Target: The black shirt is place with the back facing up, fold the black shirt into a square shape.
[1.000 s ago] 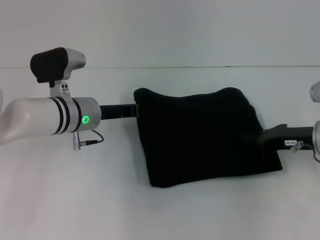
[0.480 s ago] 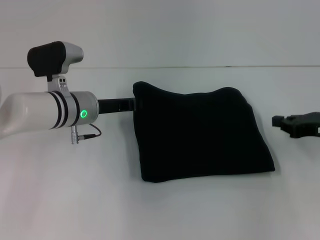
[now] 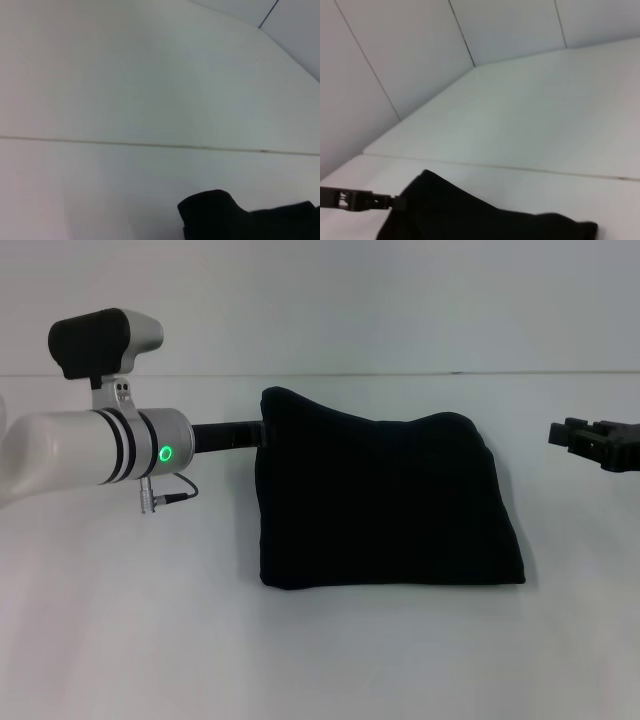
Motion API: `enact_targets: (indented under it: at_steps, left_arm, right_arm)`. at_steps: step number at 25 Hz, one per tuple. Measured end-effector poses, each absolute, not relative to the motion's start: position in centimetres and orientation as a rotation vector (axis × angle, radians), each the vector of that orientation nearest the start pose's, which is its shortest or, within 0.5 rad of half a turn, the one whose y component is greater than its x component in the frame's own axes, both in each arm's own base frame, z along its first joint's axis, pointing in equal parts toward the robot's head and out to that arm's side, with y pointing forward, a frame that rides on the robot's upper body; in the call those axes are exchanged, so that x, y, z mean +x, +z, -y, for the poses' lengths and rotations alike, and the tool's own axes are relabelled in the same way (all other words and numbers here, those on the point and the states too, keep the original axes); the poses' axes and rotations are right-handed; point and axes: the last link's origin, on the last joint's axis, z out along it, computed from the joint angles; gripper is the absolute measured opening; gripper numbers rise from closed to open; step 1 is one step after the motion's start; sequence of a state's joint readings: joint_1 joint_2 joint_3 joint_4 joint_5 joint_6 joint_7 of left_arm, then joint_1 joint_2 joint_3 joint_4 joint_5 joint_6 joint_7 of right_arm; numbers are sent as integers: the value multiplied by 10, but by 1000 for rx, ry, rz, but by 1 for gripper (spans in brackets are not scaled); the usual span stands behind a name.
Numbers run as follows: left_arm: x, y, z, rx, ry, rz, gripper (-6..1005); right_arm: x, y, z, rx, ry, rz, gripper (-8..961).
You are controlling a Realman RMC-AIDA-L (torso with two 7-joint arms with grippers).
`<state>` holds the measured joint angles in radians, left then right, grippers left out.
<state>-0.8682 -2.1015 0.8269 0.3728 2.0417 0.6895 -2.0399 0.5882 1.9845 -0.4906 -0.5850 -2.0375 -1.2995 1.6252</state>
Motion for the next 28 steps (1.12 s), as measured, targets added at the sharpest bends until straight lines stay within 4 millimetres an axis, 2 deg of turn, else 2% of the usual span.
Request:
enact_targets:
  at_steps: [2, 7, 13, 16, 21, 22, 23, 26, 28]
  left_arm:
    - [-226, -53, -450, -2126, -443, 1288, 144]
    - [-222, -53, -453, -2125, -439, 1261, 147]
    - [-229, -50, -451, -2096, -445, 1274, 150]
    - [-235, -45, -450, -2071, -445, 1271, 152]
    - [-252, -20, -452, -1996, -451, 1237, 155]
    - [-257, -6, -452, -1979, -464, 1213, 155]
    - [-258, -1, -452, -1980, -472, 1205, 156]
    - [-253, 7, -448, -2032, -508, 1190, 266]
    - [-241, 9, -440, -2151, -545, 1167, 339]
  right_arm:
    - [298, 53, -381, -2289, 681, -999, 145]
    - [294, 47, -383, -2302, 679, -987, 305]
    - [292, 42, -384, -2327, 658, -962, 306]
    - [291, 40, -384, -2341, 646, -942, 346]
    - [286, 37, -388, -2343, 638, -904, 412]
    - [283, 38, -391, -2342, 636, -891, 426]
    - [282, 38, -393, -2345, 636, -885, 439]
    - [277, 39, -397, -2361, 624, -871, 479]
    - [272, 40, -400, -2396, 594, -858, 547]
